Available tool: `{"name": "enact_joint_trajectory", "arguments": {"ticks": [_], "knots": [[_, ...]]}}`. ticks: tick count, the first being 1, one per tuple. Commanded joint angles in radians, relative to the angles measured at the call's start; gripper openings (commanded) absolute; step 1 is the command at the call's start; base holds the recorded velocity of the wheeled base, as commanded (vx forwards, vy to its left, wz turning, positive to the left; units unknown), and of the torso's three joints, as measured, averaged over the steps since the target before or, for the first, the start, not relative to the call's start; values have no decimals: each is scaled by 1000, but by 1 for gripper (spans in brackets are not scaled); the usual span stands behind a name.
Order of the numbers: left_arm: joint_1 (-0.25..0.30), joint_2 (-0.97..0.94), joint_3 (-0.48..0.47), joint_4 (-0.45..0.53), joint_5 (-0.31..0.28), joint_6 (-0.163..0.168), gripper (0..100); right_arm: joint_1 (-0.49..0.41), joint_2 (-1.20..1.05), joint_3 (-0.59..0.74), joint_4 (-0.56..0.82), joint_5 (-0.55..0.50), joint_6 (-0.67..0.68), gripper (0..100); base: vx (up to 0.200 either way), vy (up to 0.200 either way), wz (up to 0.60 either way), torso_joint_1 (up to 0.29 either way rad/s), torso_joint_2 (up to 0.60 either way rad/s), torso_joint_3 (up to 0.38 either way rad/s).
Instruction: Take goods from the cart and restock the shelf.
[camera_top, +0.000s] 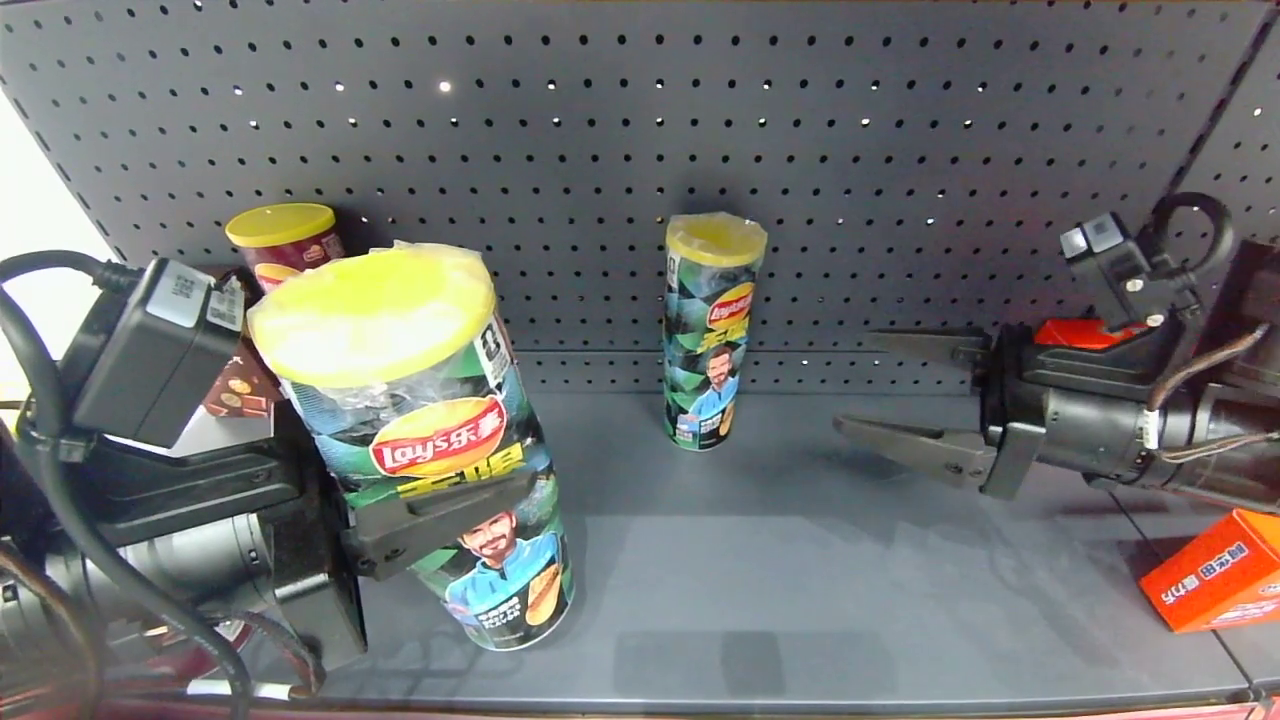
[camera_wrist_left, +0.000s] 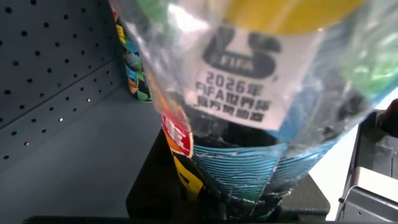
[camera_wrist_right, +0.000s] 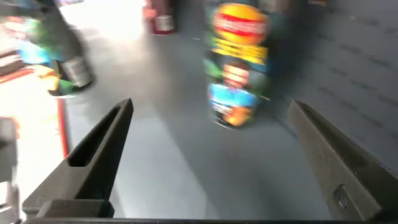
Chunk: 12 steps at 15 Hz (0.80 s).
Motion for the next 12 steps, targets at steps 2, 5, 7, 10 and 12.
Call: {"name": "enact_joint_trajectory", "arguments": {"ticks": [2,5,7,10,12], "knots": [[0,1,-3,0,0,-1,0,21,128,-86,-5,90,-1,100,0,0,0,0,0,0],[3,1,-7,0,1,-3,0,-22,228,-198,-11,216,-32,100,0,0,0,0,0,0],[3,2,-6,0,4,-13,0,-25,280,-257,-10,228,-35,100,0,0,0,0,0,0],[3,14,-12,-2,3,-13,0,-25,346,-313,-11,228,-38,100,0,0,0,0,0,0],[3,31,-27,-2,3,-13,0,-26,376,-334,-13,228,-38,100,0,0,0,0,0,0]]}}
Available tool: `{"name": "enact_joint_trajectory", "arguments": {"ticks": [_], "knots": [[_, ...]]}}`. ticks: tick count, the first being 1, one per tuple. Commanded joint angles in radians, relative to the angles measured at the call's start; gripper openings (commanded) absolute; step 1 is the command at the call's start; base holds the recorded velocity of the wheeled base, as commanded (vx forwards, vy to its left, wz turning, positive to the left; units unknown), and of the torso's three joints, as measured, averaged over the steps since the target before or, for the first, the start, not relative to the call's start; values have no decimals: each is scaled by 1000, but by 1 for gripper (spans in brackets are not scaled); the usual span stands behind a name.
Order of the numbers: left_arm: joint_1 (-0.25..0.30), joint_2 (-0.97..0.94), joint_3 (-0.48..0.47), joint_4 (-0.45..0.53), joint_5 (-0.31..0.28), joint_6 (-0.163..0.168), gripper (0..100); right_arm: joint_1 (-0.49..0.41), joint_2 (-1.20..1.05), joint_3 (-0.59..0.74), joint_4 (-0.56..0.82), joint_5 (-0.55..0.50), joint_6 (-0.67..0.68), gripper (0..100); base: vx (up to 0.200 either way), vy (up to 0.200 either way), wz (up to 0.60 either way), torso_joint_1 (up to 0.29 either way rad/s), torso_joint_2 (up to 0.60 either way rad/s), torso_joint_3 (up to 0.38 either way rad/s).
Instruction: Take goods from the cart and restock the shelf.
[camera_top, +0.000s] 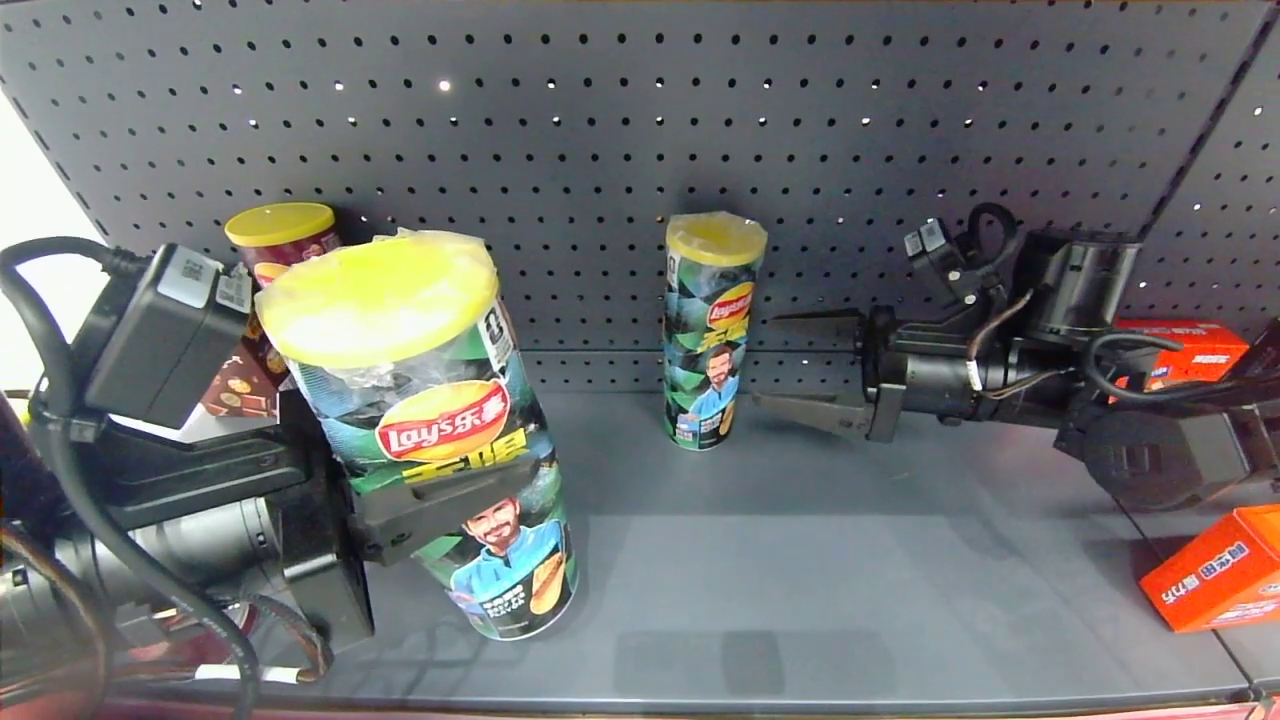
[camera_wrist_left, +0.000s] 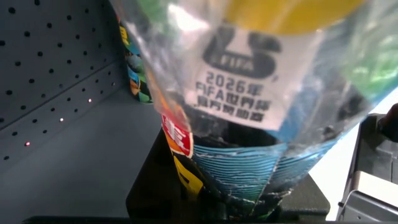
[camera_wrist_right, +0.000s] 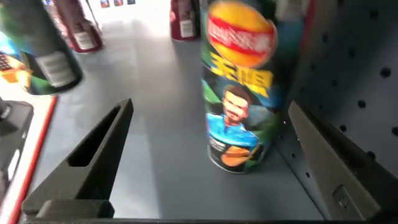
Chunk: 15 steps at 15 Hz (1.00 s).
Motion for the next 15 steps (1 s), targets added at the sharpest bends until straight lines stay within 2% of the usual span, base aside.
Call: {"name": "enact_joint_trajectory", "arguments": {"ticks": [1,4,15], "knots": [[0,19,-12,-2,0,0,0,0,48,-21,-1,0,0,100,0,0,0,0,0,0],[-1,50,-47,-2,-1,0,0,-15,89,-41,-2,0,-5,100,0,0,0,0,0,0],[0,56,-38,-2,0,2,0,15,204,-162,-1,2,-13,100,0,0,0,0,0,0]]}}
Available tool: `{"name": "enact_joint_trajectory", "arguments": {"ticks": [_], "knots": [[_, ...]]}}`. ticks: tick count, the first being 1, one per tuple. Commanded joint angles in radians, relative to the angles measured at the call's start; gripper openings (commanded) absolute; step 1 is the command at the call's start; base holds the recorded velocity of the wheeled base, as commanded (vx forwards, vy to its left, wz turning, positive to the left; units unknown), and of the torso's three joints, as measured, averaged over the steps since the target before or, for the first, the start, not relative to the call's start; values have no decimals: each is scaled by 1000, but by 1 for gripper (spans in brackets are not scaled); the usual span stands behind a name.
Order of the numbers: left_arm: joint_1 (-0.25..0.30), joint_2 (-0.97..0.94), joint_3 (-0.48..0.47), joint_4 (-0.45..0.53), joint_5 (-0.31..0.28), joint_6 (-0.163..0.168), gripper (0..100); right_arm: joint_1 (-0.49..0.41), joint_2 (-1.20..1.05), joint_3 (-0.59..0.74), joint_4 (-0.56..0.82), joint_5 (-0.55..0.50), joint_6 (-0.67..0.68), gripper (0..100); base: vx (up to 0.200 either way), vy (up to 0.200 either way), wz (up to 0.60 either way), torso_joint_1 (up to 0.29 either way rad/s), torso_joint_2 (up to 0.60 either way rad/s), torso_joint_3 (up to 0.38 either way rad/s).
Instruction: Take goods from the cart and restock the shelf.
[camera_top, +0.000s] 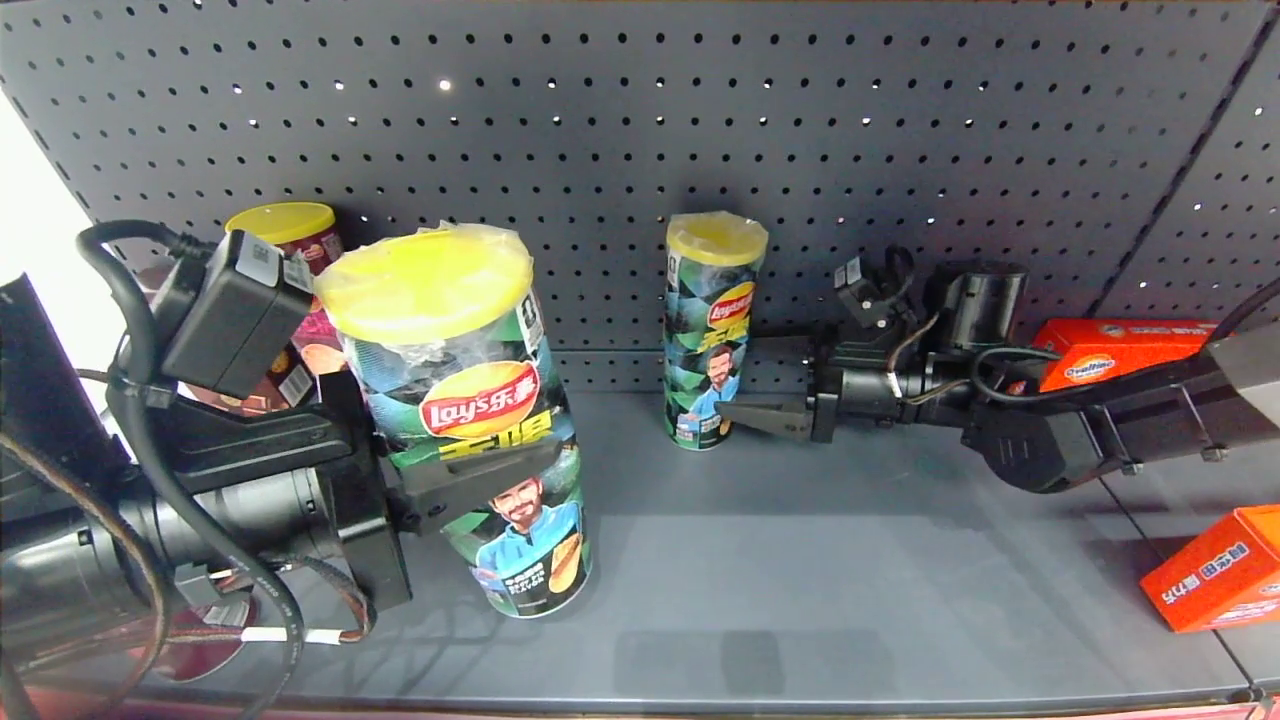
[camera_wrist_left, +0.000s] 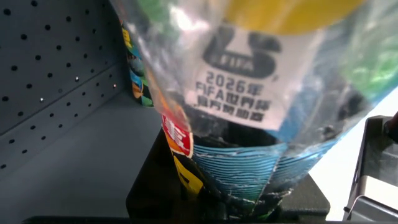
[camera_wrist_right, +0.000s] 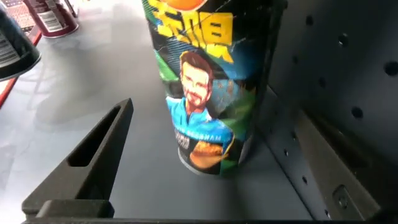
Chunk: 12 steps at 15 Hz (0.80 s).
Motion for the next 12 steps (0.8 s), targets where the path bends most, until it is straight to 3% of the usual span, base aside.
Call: {"name": "enact_joint_trajectory", "arguments": {"ticks": [1,12], "knots": [[0,-3,7,0,0,-2,0,15,15,-6,-2,0,0,100,0,0,0,0,0,0],[5,-3,13,0,0,0,0,30,-94,170,-71,-1,-8,100,0,0,0,0,0,0]]}}
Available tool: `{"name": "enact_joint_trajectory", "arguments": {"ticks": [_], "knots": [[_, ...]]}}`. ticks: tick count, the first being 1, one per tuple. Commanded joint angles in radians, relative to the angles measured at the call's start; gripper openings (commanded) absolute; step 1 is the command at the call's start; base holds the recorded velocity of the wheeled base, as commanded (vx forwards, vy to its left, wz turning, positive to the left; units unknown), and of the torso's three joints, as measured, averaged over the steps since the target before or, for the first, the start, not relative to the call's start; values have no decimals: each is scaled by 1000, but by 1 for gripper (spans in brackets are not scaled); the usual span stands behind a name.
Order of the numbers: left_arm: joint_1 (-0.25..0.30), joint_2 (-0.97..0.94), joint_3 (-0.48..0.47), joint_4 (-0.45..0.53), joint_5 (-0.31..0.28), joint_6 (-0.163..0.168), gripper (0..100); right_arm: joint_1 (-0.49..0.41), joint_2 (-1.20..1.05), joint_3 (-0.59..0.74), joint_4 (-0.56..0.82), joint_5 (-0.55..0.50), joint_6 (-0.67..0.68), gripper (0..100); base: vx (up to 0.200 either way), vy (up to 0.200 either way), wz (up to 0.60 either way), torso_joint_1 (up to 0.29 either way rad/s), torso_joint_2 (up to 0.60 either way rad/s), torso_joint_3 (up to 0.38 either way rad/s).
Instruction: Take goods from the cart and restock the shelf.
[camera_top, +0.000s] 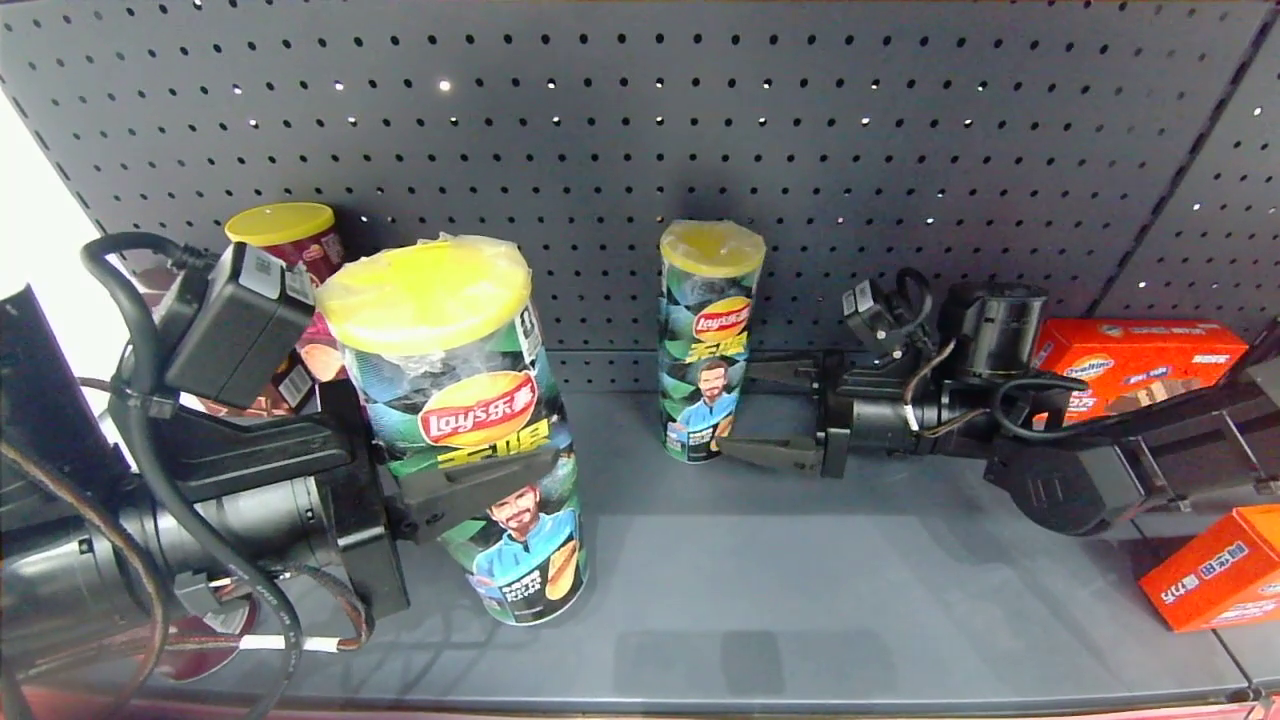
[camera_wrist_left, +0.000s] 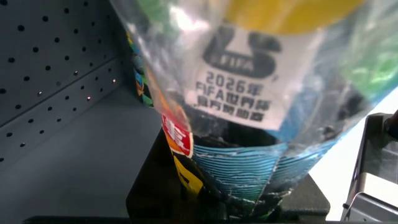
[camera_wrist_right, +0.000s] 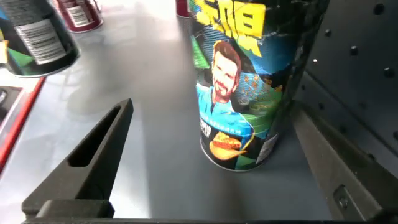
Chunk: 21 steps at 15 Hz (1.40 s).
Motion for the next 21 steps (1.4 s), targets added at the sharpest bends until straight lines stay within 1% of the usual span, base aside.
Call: {"name": "enact_joint_trajectory", "arguments": {"ticks": [1,5,11,14,17,18,21], "knots": [[-1,3,0,0,0,0,0,-3,-1,-13,2,-3,1,100,0,0,0,0,0,0],[-1,3,10,0,0,2,0,-1,83,-122,8,-10,3,100,0,0,0,0,0,0],[-1,1,25,0,0,6,0,36,126,-189,10,-13,4,100,0,0,0,0,0,0],[-1,1,26,0,1,6,0,57,155,-227,11,-36,4,100,0,0,0,0,0,0],[-3,-2,56,0,0,6,0,59,183,-253,2,-34,6,100,0,0,0,0,0,0],[-3,-3,63,0,1,6,0,59,189,-260,-1,-29,6,0,0,0,0,0,0,0],[-1,-5,62,-2,0,5,0,59,186,-267,5,-36,10,0,0,0,0,0,0,0]]}}
